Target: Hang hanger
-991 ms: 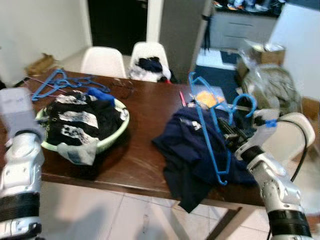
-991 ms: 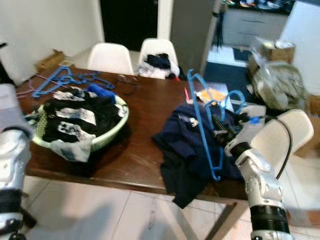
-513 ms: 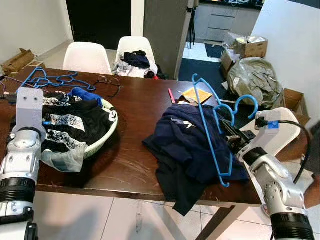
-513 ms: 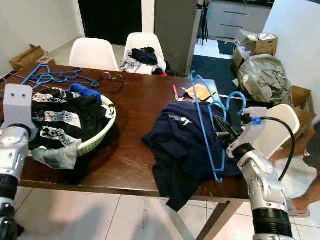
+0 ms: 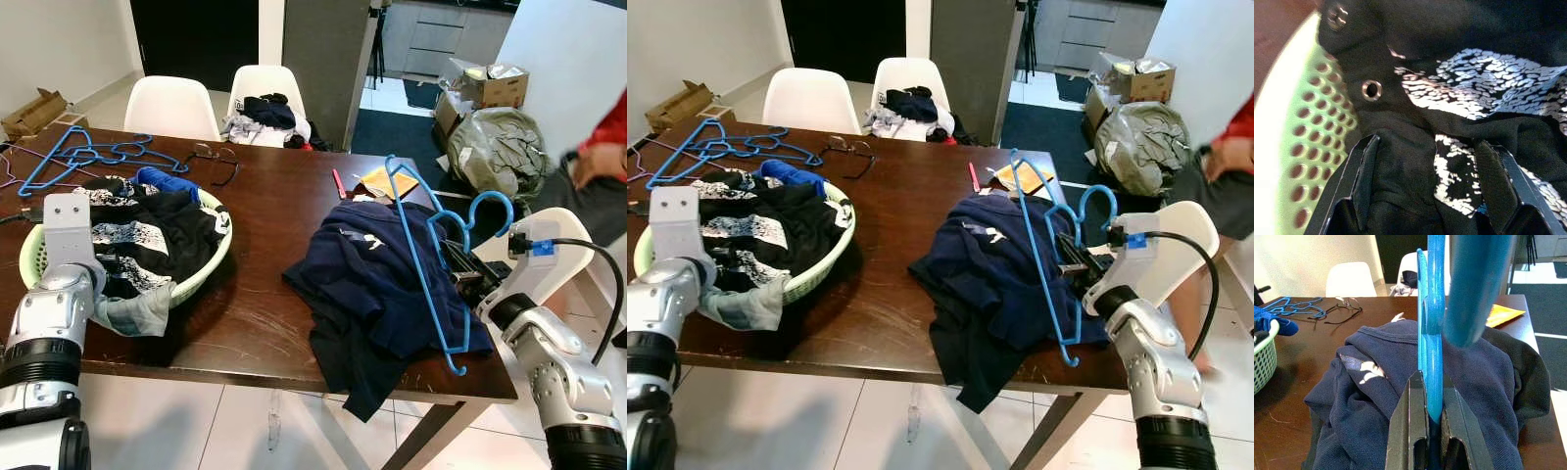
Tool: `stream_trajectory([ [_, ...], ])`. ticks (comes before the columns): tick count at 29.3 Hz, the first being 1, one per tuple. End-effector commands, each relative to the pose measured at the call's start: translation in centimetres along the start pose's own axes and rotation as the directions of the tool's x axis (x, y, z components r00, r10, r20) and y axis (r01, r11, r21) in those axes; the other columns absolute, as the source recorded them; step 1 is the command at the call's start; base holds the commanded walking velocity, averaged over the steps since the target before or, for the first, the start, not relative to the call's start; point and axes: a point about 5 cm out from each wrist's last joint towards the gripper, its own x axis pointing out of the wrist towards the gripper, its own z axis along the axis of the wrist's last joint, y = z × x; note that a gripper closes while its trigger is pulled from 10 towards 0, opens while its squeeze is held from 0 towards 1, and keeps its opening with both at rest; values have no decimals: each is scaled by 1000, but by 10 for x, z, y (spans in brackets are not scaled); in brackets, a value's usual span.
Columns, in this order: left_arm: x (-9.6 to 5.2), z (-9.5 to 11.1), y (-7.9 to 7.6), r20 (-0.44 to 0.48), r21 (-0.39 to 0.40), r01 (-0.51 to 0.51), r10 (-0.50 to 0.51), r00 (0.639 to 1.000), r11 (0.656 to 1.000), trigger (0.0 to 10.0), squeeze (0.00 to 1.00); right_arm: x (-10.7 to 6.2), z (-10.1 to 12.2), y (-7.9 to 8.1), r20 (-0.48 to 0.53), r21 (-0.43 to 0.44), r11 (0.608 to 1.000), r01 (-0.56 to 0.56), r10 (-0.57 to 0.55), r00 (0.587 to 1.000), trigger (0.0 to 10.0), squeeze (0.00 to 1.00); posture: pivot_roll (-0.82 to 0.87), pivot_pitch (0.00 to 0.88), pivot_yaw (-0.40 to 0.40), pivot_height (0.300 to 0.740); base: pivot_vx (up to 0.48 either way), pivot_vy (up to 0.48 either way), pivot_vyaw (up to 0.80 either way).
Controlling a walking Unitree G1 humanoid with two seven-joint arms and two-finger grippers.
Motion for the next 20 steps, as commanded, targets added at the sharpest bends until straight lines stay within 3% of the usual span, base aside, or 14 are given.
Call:
stream_trajectory([
  [1,2,-24,-8,-112,-32,37,-40,993,999,10000,0,-3,3,-3,-4,-6,1000,10,-10,1000,10000,0,19,102,-92,740,0,0,0],
  [7,-2,-30,-16,-182,-54,50,-59,981,997,10000,0,-3,4,-6,-17,-23,999,23,-23,1000,10000,0,15,109,-93,740,0,0,0],
  [14,-5,-32,-19,-193,-65,45,-57,979,997,10000,0,-3,5,-7,-22,-26,999,30,-30,999,10000,0,17,112,-98,740,0,0,0],
  [15,-6,-34,-19,-195,-66,43,-55,979,997,9020,0,-2,5,-8,-23,-29,999,33,-34,999,10000,0,19,112,-100,740,0,0,0],
  [17,-6,-34,-19,-195,-66,43,-55,979,997,9020,0,-2,5,-8,-23,-29,999,33,-34,999,10000,0,19,112,-100,740,0,0,0],
  [18,-7,-34,-19,-193,-75,42,-55,980,996,627,0,-1,5,-8,-24,-29,999,37,-37,999,10000,0,21,112,-102,740,0,0,0],
  [19,-7,-34,-19,-193,-75,42,-55,980,996,627,0,-1,5,-8,-24,-29,999,37,-37,999,10000,0,21,112,-102,740,0,0,0],
  [20,-7,-34,-17,-190,-77,39,-53,980,996,0,0,0,5,-8,-23,-28,999,40,-40,999,10000,0,21,111,-102,740,0,0,0],
])
